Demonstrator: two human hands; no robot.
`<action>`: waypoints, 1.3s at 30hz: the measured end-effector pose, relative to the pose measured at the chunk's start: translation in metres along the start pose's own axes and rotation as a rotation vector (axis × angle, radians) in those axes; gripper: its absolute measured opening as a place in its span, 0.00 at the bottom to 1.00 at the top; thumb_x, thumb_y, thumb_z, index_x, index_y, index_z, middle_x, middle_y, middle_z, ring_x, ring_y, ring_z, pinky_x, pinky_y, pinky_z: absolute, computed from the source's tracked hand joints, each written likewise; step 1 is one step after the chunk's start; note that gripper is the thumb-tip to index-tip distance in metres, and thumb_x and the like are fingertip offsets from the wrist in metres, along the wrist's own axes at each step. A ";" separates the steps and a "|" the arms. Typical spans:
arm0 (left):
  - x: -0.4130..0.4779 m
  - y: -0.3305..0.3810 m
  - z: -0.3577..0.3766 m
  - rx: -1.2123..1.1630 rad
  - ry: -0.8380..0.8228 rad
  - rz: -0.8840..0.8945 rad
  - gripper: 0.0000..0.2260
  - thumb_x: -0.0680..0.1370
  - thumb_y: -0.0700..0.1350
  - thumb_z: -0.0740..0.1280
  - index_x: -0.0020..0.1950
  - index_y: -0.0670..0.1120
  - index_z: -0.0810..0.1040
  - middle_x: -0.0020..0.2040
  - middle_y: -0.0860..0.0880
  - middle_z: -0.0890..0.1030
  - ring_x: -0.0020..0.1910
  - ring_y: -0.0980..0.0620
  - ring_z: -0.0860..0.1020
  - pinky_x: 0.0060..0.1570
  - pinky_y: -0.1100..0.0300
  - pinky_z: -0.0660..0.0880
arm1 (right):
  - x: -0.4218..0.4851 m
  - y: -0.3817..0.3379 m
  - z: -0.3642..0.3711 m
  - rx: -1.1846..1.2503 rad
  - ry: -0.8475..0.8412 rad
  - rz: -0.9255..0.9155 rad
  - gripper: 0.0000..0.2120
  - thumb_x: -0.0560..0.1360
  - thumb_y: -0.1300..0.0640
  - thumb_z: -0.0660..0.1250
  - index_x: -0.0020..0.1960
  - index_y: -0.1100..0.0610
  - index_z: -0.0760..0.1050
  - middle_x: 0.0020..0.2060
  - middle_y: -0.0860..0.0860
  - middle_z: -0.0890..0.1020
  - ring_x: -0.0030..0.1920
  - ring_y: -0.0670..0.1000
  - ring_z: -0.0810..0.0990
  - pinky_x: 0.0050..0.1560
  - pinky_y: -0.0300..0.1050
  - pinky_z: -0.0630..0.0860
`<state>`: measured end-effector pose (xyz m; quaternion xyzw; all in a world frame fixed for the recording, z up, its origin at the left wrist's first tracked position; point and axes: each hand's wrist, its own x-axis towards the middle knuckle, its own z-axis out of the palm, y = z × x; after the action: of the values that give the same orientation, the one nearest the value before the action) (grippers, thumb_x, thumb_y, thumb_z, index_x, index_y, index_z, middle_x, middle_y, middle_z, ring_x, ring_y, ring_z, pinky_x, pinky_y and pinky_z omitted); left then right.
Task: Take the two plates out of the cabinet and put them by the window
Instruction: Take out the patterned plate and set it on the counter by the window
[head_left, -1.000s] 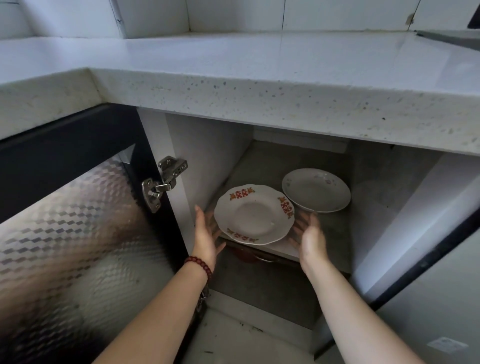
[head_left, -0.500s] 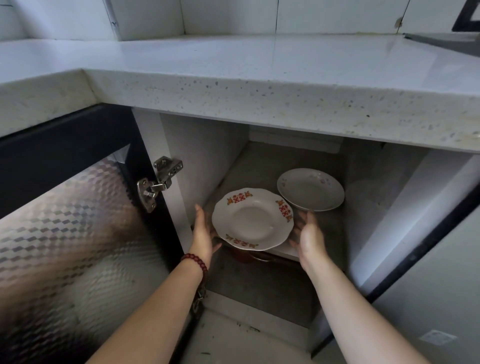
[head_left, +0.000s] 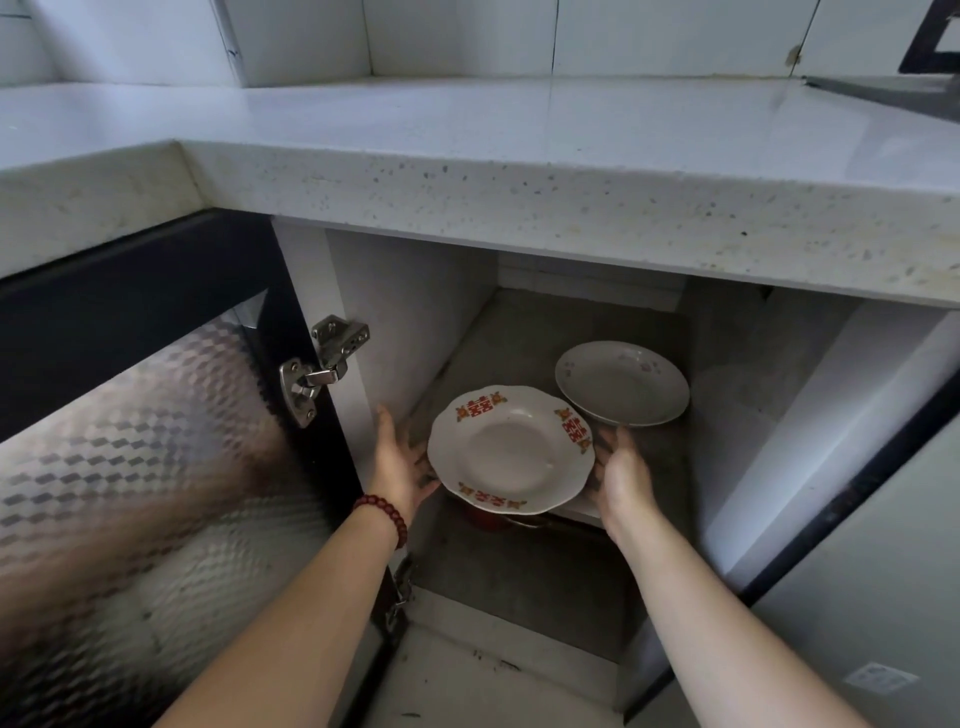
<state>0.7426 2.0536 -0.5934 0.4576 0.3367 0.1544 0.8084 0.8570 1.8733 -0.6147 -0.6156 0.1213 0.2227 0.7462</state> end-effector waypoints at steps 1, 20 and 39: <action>0.001 0.001 0.000 0.004 -0.005 -0.003 0.37 0.71 0.72 0.44 0.75 0.54 0.55 0.74 0.43 0.62 0.71 0.41 0.63 0.67 0.43 0.59 | 0.000 -0.001 0.000 0.002 0.003 -0.001 0.20 0.80 0.44 0.50 0.67 0.51 0.69 0.63 0.54 0.77 0.65 0.58 0.73 0.66 0.63 0.68; -0.005 -0.006 0.001 0.071 0.004 0.020 0.37 0.70 0.73 0.45 0.74 0.54 0.57 0.72 0.42 0.66 0.70 0.41 0.65 0.64 0.45 0.62 | -0.009 0.000 -0.007 0.021 0.016 0.000 0.20 0.80 0.45 0.51 0.67 0.49 0.69 0.58 0.52 0.79 0.63 0.56 0.74 0.67 0.62 0.67; -0.122 0.086 0.030 0.027 0.099 -0.140 0.36 0.72 0.71 0.46 0.73 0.52 0.61 0.72 0.41 0.67 0.69 0.39 0.66 0.61 0.45 0.65 | -0.120 -0.083 0.003 -0.332 0.055 -0.083 0.20 0.81 0.48 0.53 0.68 0.56 0.69 0.64 0.56 0.74 0.61 0.57 0.72 0.62 0.55 0.68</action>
<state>0.6801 2.0127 -0.4608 0.4356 0.4095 0.1154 0.7932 0.7921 1.8425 -0.4880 -0.7409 0.0779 0.1917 0.6390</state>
